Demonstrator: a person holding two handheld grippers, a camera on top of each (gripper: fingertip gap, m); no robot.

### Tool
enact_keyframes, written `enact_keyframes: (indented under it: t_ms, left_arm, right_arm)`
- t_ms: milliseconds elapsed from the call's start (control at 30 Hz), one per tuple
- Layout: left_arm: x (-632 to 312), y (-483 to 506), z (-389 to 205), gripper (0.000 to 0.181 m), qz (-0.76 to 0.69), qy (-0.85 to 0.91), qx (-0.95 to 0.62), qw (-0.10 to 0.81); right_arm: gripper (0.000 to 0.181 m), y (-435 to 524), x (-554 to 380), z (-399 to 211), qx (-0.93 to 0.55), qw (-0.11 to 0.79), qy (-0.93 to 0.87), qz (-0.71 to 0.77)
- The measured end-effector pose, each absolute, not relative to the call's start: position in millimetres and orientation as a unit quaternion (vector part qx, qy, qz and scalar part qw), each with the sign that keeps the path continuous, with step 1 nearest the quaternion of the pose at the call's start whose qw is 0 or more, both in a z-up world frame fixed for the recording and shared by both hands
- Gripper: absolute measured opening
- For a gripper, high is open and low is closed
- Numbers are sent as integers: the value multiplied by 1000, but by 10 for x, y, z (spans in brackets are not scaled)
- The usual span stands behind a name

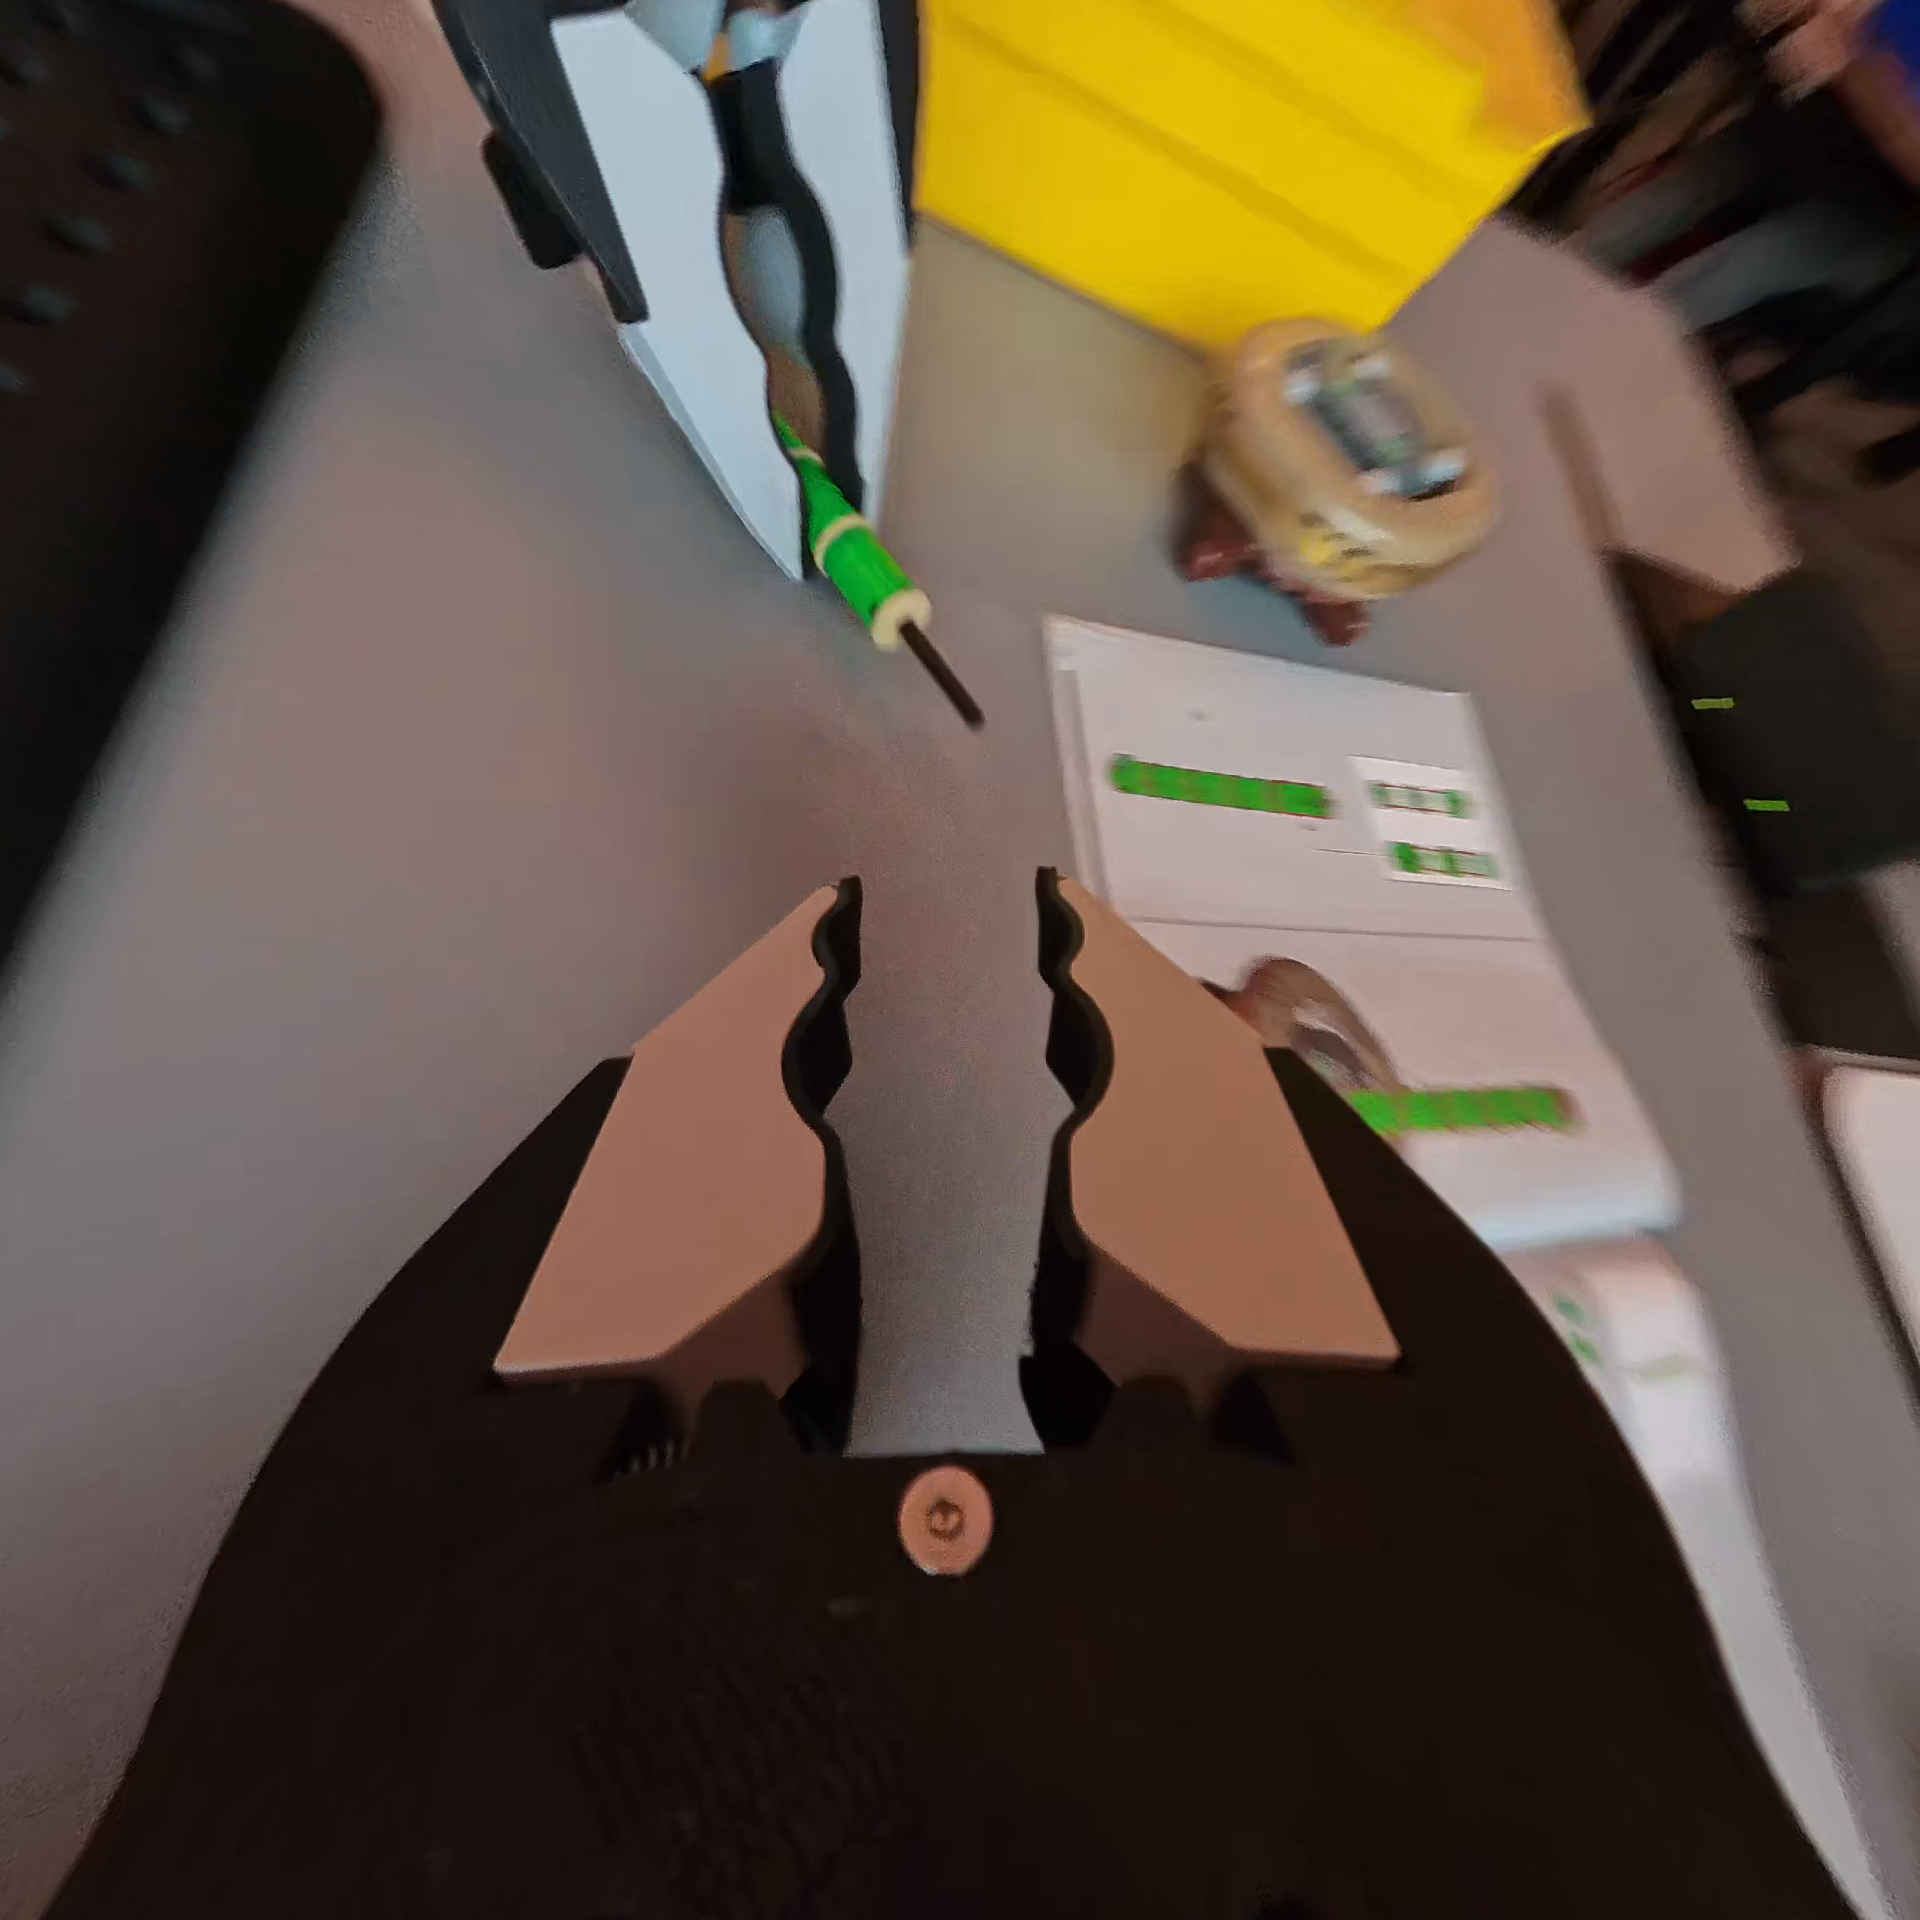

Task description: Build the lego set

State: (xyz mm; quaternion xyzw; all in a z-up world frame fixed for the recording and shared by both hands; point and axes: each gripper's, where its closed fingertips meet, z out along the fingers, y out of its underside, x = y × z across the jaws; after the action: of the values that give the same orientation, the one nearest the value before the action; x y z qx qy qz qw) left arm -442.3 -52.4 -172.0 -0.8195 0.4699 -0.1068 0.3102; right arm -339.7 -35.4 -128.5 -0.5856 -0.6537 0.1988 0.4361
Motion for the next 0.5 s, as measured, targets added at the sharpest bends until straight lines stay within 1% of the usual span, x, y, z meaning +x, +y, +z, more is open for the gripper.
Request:
enact_keyframes:
  t_ms: [67, 100, 167, 233, 300, 367, 400, 433, 500]
  left_arm:
    - [-4739, -418, -1718, 15, -56, 393, -863, 312]
    - [-4858, -413, -1720, 15, -43, 360, -880, 306]
    - [-4966, -441, -1727, 15, -43, 311, -903, 292]
    - [-5044, -419, -1730, 15, -38, 265, -919, 289]
    - [-5056, -390, -1734, 15, -50, 234, -927, 290]
    - [-5068, -340, -1731, 15, -53, 213, -928, 302]
    - [-5097, -320, -1731, 20, -44, 204, -928, 308]
    - [-5144, -299, -1720, 32, -25, 193, -928, 316]
    - [-5167, -301, -1650, 39, 3, 188, -923, 336]
  right_arm:
    - [33, -210, -3082, -1101, -591, 486, -621, 170]
    - [33, -141, -2901, -1067, -604, 493, -605, 159]
    - [33, -89, -2566, -1150, -647, 465, -581, 165]
    - [33, -228, -2393, -1300, -675, 414, -571, 219]
    - [32, -399, -2338, -1391, -673, 386, -575, 261]
    - [32, -511, -2341, -1429, -661, 376, -591, 269]
    - [32, -562, -2365, -1432, -654, 371, -601, 270]
    - [31, -605, -2390, -1439, -649, 365, -611, 270]
    - [31, -637, -2413, -1492, -649, 352, -622, 261]
